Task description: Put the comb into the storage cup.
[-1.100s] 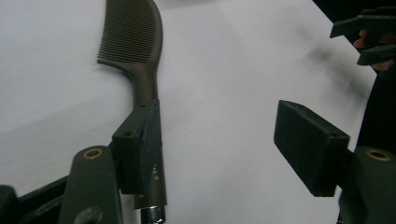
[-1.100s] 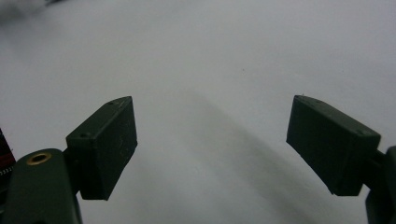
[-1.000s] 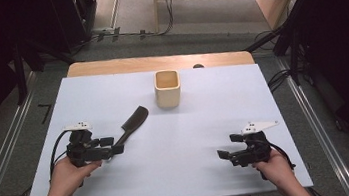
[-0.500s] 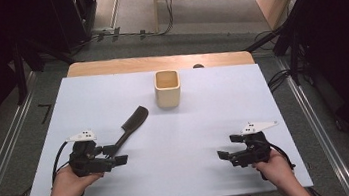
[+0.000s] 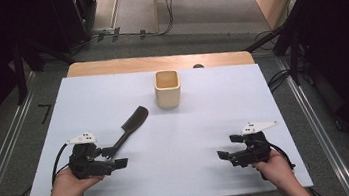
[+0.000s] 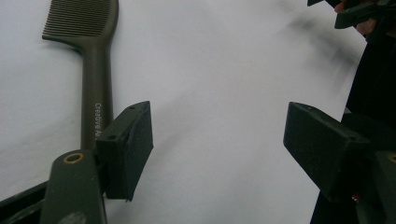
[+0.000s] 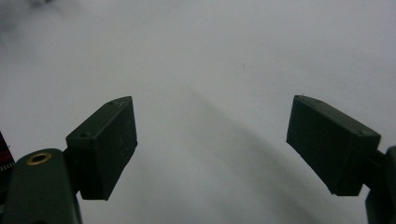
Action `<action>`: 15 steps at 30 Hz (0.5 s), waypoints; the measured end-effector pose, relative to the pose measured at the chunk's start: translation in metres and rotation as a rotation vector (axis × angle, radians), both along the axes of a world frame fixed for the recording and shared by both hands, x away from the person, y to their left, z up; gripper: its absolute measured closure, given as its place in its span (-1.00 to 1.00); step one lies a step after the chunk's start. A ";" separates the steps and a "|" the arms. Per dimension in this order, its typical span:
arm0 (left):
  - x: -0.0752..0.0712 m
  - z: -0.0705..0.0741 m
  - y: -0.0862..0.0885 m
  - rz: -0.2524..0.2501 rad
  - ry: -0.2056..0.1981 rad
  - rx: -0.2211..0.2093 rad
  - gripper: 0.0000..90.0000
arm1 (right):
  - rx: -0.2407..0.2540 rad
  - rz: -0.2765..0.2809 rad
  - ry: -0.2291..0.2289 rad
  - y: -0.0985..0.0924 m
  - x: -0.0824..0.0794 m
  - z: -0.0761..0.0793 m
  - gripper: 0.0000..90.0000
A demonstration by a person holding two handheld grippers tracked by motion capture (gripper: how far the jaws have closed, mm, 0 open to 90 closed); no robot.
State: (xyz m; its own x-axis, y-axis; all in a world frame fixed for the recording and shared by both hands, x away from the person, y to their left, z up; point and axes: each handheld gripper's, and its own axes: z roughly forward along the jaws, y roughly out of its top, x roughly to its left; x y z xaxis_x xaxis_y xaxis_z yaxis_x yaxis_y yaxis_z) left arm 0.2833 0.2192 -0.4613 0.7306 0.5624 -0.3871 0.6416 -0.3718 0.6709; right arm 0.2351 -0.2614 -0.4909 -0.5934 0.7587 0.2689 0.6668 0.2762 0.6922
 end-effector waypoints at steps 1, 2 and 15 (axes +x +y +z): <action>0.000 0.001 0.000 0.004 -0.011 0.003 -0.45 | 0.000 -0.001 0.000 0.000 0.000 0.000 -0.68; 0.000 0.001 0.000 0.000 -0.030 0.003 -0.45 | 0.000 -0.002 -0.001 0.000 0.000 0.000 -0.68; 0.024 0.009 0.006 0.071 -0.071 0.004 -0.36 | -0.004 -0.005 0.005 0.000 0.000 -0.001 -0.68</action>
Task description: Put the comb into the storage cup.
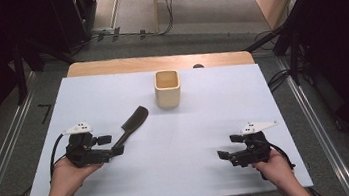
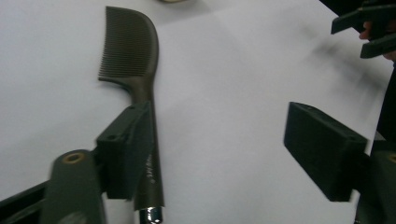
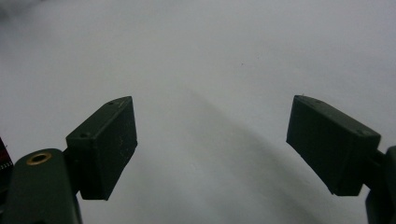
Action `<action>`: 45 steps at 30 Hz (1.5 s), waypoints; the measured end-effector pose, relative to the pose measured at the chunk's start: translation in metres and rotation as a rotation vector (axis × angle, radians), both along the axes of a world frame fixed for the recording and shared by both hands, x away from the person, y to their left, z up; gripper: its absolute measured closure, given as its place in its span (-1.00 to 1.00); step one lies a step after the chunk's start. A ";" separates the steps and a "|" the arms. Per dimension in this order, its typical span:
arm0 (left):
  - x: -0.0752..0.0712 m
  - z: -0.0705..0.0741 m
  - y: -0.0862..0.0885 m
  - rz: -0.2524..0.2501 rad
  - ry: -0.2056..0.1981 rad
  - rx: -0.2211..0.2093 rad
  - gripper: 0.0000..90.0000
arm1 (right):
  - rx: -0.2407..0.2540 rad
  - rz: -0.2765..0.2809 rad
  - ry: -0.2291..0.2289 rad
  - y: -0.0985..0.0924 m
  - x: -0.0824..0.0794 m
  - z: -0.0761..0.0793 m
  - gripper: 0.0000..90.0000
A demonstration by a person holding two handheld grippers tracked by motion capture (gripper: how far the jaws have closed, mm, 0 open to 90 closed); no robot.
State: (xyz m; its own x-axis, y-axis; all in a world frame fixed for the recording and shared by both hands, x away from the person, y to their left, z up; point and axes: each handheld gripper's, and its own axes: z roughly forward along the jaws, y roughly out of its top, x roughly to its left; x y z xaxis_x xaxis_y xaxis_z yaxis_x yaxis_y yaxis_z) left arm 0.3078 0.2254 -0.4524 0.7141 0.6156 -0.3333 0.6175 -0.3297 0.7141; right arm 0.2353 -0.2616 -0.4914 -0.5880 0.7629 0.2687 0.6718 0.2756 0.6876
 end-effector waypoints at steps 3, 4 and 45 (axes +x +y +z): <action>0.005 0.000 0.003 0.029 -0.015 0.026 -0.36 | 0.001 0.000 -0.001 0.000 0.000 0.000 -0.68; 0.006 0.000 0.003 0.033 -0.021 0.031 -0.36 | 0.004 0.000 -0.001 0.000 0.000 0.000 -0.68; 0.006 -0.034 -0.009 0.064 0.036 0.205 -0.37 | 0.001 0.002 0.001 0.000 -0.001 0.000 -0.68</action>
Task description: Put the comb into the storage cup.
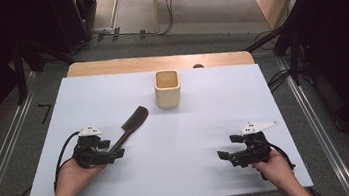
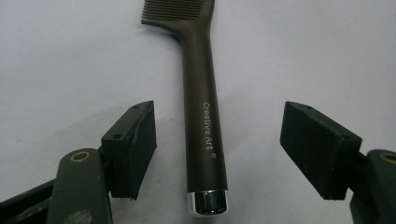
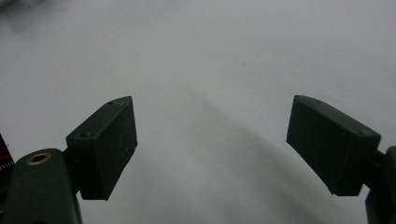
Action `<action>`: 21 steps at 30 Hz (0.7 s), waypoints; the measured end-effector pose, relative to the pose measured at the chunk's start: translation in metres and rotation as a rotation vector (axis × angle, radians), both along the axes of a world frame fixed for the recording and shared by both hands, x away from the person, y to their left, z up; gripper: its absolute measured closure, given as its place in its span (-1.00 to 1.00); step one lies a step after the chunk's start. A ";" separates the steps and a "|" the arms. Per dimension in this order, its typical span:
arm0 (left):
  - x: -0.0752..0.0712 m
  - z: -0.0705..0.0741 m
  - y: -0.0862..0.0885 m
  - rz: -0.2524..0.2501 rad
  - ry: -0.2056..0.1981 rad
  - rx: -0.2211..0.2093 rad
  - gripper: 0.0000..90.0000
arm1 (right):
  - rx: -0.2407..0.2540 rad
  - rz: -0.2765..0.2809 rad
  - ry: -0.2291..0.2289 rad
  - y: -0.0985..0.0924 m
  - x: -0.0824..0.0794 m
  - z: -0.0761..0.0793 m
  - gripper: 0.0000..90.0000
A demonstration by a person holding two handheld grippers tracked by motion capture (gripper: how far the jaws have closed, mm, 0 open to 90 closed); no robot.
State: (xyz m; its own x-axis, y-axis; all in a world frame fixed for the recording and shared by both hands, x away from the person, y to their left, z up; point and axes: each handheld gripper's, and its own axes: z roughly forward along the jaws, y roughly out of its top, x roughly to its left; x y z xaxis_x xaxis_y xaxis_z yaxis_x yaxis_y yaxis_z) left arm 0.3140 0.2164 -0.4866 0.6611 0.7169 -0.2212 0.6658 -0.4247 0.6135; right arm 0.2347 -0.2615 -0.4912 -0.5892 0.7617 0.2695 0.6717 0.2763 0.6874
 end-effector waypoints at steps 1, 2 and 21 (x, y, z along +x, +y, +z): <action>0.000 -0.001 -0.002 -0.001 -0.001 0.013 -0.37 | 0.000 0.001 -0.001 0.000 0.000 0.000 -0.68; -0.001 -0.002 -0.002 -0.003 -0.001 0.019 -0.36 | 0.001 -0.001 0.000 0.000 0.000 0.000 -0.68; -0.011 -0.006 -0.010 0.042 -0.093 0.112 -0.03 | 0.004 -0.002 -0.001 0.000 0.000 0.000 -0.68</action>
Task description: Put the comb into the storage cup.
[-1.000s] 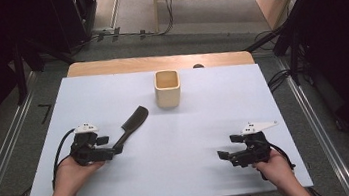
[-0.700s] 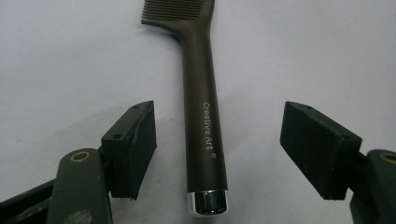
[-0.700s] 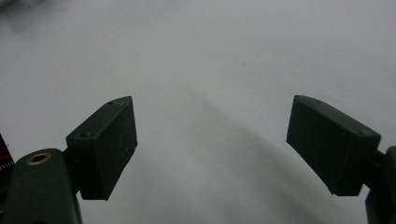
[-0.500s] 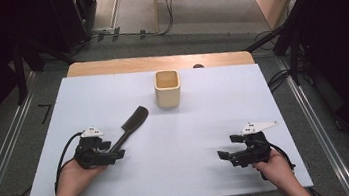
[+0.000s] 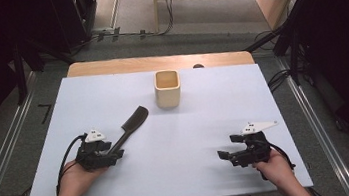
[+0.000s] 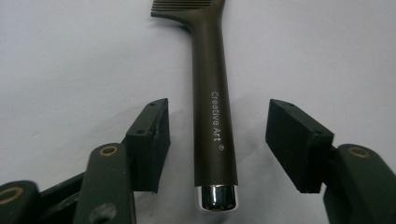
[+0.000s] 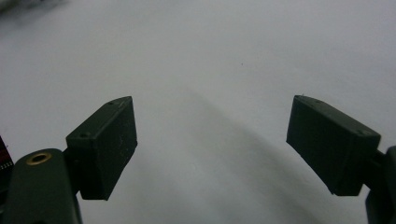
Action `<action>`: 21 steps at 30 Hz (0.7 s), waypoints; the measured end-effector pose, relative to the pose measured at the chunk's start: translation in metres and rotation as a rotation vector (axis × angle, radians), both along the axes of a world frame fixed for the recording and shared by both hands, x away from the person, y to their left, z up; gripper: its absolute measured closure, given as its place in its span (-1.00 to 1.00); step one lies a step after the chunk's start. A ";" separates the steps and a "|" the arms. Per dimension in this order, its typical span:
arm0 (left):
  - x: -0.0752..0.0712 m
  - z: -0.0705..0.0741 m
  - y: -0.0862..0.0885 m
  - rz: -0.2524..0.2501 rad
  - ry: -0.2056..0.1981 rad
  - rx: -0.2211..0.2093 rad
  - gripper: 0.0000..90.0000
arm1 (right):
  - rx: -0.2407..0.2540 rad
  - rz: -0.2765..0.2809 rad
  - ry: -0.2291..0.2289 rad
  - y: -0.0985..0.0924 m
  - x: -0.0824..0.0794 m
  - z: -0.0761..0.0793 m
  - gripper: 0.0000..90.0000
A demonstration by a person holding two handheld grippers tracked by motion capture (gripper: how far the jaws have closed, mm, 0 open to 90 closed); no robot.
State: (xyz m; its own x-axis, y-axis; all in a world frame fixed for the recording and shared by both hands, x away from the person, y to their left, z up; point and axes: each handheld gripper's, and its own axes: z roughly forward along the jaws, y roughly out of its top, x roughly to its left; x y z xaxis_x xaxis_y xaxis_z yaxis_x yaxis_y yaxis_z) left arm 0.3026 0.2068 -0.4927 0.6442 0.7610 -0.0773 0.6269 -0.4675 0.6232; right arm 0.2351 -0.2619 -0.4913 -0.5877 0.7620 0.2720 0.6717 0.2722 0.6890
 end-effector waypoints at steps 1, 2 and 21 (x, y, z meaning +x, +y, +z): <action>-0.001 0.000 -0.002 0.009 -0.009 0.020 0.00 | 0.000 -0.001 0.000 0.000 0.000 0.000 -0.68; -0.001 0.000 -0.002 0.009 -0.009 0.020 0.04 | -0.001 0.000 -0.002 0.000 0.000 0.000 -0.68; -0.007 0.001 -0.007 0.026 -0.009 0.052 0.62 | -0.003 -0.002 0.000 -0.001 0.001 -0.001 -0.68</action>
